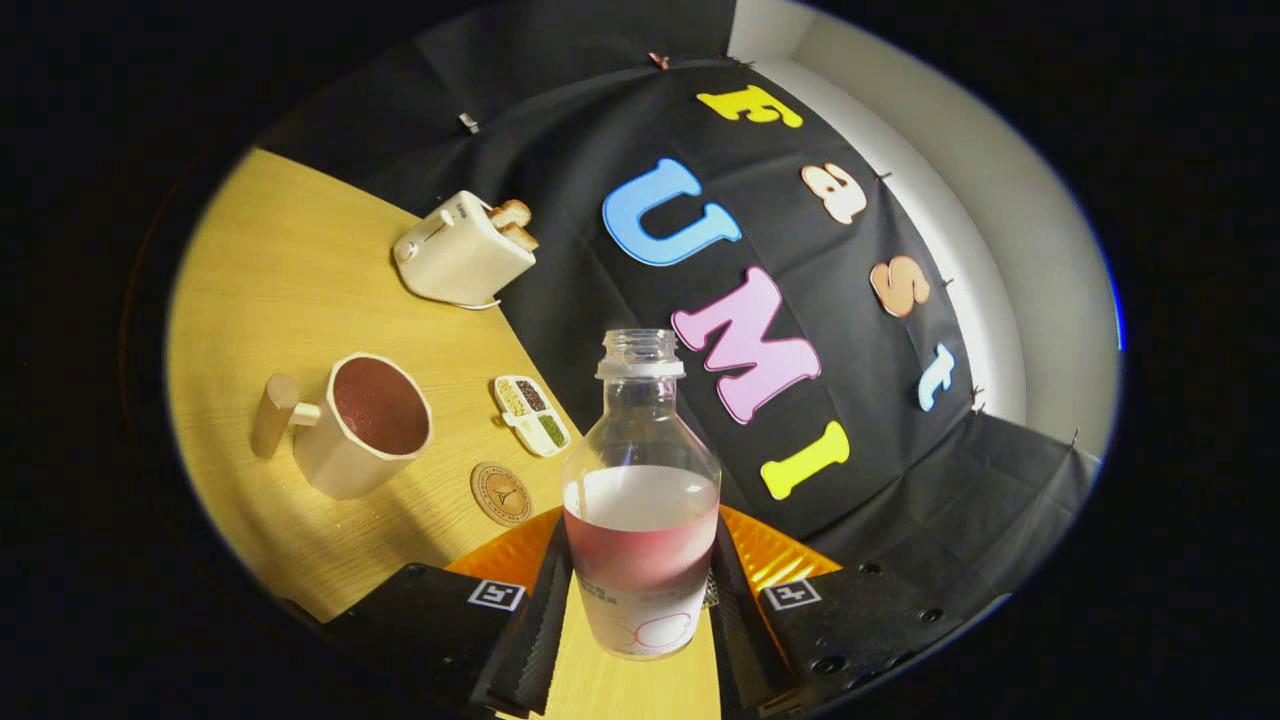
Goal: Take the bottle from table, then pour the juice into the cup, finally place the bottle on the coaster
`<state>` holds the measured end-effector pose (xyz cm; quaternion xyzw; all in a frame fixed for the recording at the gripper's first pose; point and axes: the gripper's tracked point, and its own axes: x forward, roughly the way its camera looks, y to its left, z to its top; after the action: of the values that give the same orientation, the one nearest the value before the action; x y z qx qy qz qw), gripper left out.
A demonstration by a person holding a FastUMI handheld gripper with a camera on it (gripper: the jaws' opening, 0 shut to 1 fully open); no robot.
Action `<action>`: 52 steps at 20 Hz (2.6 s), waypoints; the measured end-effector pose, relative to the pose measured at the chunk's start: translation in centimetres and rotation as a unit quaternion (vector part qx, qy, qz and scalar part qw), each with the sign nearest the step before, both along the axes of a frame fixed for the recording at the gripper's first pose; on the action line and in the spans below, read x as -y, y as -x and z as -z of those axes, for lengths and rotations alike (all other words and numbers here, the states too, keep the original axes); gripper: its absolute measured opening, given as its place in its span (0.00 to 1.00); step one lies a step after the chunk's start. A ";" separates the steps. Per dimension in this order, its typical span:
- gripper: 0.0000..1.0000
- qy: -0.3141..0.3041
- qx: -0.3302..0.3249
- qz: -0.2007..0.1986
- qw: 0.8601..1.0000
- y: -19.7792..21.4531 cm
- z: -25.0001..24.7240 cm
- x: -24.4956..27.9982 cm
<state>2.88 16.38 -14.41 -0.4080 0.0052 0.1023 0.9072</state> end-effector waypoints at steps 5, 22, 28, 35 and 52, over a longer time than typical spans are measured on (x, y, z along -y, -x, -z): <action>0.71 0.086 0.017 -0.003 0.996 -0.1 1.5 -1.3; 0.71 0.260 0.025 -0.033 0.965 -0.5 4.7 -2.8; 0.71 0.297 0.029 -0.037 0.954 -0.8 5.4 -2.3; 0.71 0.329 0.041 -0.050 0.942 -1.6 5.6 -2.3; 0.71 0.377 0.067 -0.077 0.921 -2.2 6.4 -1.8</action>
<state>5.08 18.16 -20.81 -0.7246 -0.0489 0.1351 0.6740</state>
